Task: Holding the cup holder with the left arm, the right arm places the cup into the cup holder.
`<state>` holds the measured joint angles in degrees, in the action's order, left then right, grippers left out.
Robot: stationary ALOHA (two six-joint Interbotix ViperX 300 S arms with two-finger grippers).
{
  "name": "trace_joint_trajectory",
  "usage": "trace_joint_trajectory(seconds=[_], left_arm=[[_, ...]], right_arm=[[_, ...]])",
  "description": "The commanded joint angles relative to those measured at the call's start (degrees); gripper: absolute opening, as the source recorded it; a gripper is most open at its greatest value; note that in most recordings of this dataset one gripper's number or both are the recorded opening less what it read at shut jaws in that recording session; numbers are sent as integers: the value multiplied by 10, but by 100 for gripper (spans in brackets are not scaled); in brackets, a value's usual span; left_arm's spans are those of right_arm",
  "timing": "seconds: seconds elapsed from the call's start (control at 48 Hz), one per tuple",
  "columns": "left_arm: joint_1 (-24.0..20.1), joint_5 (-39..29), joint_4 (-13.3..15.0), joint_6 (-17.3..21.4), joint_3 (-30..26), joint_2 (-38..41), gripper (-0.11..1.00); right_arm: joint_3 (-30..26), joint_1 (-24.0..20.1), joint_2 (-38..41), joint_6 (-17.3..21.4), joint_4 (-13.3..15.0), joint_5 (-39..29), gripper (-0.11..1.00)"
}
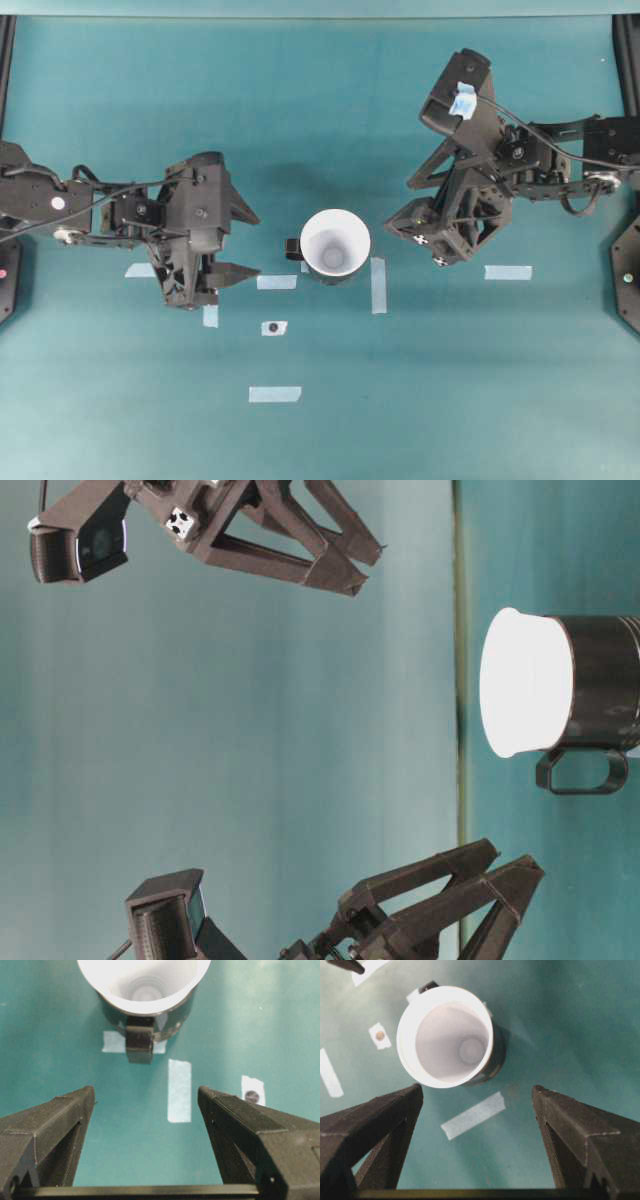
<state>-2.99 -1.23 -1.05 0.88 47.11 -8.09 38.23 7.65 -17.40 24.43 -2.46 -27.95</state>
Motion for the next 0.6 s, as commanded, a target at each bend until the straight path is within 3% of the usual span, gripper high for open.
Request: trace_joint_trajectory(seconds=[0.0,0.583], left_arm=[[2,3,-2,0,-5,-11,89],[3,3,-2,0,-7,-11,89]], right_arm=[[-5,-1,-11,5,-1,4,92],[6,-11,-11,-4,6,21,92]])
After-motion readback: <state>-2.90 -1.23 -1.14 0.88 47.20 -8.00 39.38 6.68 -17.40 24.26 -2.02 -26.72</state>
